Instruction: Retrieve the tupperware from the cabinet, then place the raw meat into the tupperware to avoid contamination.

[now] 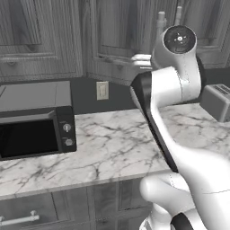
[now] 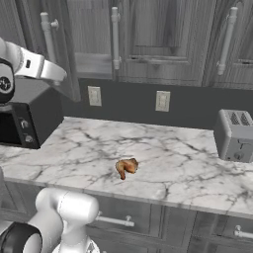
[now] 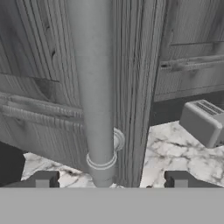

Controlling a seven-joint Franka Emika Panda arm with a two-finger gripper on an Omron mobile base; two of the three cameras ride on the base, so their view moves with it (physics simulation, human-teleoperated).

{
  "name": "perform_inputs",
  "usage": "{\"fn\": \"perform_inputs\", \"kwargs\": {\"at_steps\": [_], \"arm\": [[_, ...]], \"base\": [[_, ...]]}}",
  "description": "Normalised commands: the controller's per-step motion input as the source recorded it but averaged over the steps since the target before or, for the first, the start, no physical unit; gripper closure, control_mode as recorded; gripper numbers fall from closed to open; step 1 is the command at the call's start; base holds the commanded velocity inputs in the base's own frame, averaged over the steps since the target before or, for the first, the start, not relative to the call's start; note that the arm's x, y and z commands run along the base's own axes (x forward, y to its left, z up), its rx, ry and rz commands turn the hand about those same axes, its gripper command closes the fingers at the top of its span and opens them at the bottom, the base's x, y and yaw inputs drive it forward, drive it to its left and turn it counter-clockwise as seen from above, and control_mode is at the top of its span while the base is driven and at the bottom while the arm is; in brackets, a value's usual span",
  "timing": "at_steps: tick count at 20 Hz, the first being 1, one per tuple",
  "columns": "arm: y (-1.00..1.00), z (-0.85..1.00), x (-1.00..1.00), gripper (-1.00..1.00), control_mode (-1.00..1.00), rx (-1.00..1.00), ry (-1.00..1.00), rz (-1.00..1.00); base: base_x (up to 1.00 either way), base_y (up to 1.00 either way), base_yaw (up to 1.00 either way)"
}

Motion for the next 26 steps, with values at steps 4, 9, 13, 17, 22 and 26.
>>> {"fn": "perform_inputs", "kwargs": {"at_steps": [4,9,13,17,22,26], "arm": [[-0.23,0.05,-0.63,-1.00,-1.00,0.25,-0.06,-0.05],[-0.54,0.03,-0.44,-1.00,-1.00,0.46,-0.10,-0.01],[-0.63,0.01,-0.29,-1.00,-1.00,0.50,-0.08,0.00],[-0.73,0.01,0.06,-1.00,-1.00,0.43,-0.02,0.00],[-0.54,-0.02,0.32,-1.00,-1.00,0.28,0.05,0.00],[-0.48,0.00,0.40,-1.00,-1.00,0.33,0.13,0.00]], "base": [[0.00,0.00,0.00],[0.00,0.00,0.00],[0.00,0.00,0.00],[0.00,0.00,0.00],[0.00,0.00,0.00],[0.00,0.00,0.00]]}}
